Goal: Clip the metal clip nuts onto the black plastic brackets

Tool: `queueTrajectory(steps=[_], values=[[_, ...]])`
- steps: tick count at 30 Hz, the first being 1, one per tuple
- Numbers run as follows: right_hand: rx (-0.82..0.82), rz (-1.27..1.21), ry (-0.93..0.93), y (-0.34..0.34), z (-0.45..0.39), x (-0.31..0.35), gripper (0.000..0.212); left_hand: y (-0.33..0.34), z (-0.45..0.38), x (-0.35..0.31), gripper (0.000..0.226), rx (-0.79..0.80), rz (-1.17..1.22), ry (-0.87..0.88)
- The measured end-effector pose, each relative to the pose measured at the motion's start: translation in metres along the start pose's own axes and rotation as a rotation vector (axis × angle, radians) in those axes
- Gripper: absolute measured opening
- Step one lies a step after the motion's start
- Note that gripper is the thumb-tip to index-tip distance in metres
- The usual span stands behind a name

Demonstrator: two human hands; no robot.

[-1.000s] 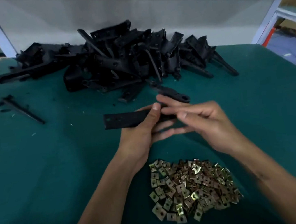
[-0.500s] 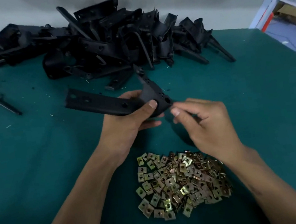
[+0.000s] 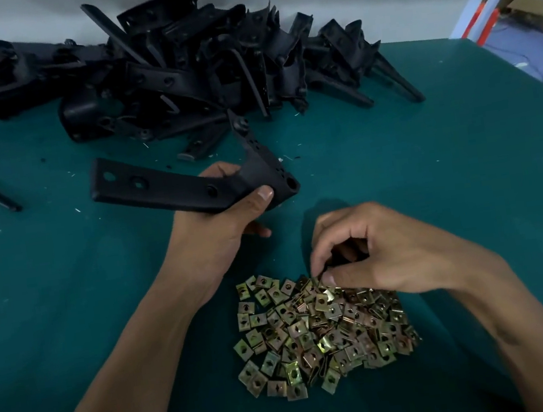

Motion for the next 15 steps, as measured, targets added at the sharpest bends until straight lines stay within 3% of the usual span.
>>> queueTrajectory(steps=[9,15], values=[[0.052,-0.14,-0.039,-0.002,0.002,-0.001,0.015,0.002,0.0,0.001,0.016,0.019,-0.024,-0.023],[-0.022,-0.312,-0.087,-0.01,0.002,-0.005,0.007,0.001,-0.001,0.005,0.019,0.022,-0.033,-0.049]])
Point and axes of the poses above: each hand's wrist, its own z-axis away from the middle knuckle, its own y-axis out of the palm, x = y × z, the point moved 9 cm from there along -z, towards the middle knuckle, and after that the axes turned 1 degree about z, right-handed, at the moved point
